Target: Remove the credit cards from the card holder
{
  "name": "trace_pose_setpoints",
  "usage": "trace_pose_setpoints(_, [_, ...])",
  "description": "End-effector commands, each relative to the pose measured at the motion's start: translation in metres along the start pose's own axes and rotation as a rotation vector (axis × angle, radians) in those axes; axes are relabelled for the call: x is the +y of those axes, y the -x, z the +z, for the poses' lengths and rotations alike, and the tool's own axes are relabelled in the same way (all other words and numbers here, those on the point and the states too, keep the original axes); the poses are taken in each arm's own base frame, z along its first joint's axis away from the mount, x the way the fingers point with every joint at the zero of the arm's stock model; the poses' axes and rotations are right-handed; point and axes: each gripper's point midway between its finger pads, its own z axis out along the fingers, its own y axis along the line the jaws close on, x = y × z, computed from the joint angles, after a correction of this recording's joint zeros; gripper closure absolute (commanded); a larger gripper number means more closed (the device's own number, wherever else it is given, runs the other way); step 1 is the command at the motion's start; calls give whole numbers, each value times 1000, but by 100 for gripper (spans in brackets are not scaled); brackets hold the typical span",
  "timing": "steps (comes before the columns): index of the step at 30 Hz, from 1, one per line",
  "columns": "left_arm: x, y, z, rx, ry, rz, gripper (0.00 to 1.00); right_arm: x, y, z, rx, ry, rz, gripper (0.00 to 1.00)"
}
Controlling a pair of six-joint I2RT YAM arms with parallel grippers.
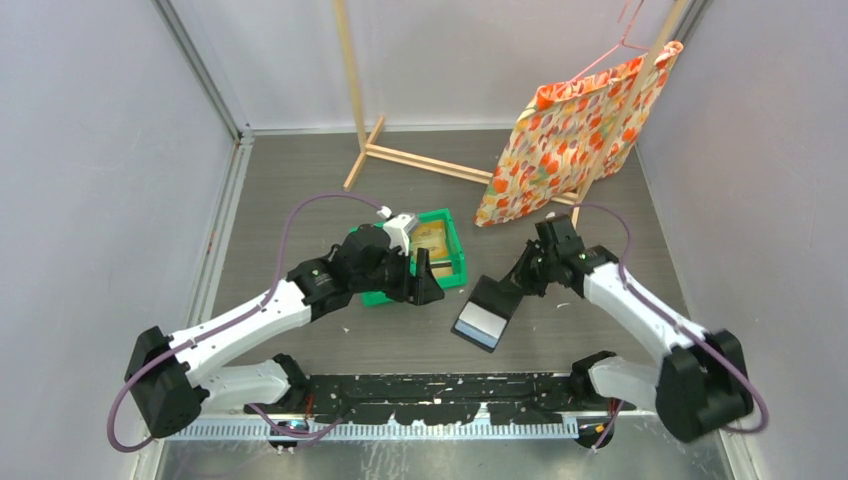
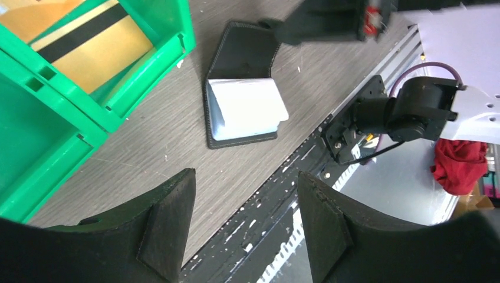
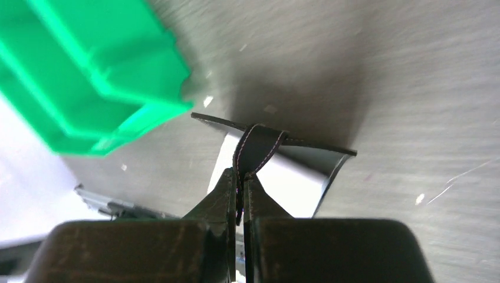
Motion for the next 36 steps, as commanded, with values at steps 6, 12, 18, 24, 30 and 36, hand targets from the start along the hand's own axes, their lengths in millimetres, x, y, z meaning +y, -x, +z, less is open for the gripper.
trace_pose_setpoints(6, [-2, 0, -14, 44, 22, 49, 35, -43, 25, 36, 45, -185, -118, 99])
trace_pose_setpoints(12, [-12, -7, 3, 81, -43, -26, 39, -83, 29, 36, 9, -361, -108, 99])
trace_pose_setpoints(18, [2, -19, 29, 93, 33, -96, 49, -102, 2, 39, 40, -351, 25, 99])
trace_pose_setpoints(24, [-3, -36, 49, 130, 28, -124, 50, -105, -4, 25, -24, -335, 84, 99])
trace_pose_setpoints(30, [-2, -66, 67, 240, 38, -136, 50, -103, 2, 18, -32, -358, 70, 83])
trace_pose_setpoints(36, [16, -66, 76, 199, 134, -177, 54, -75, 22, -9, -97, -284, -55, 53])
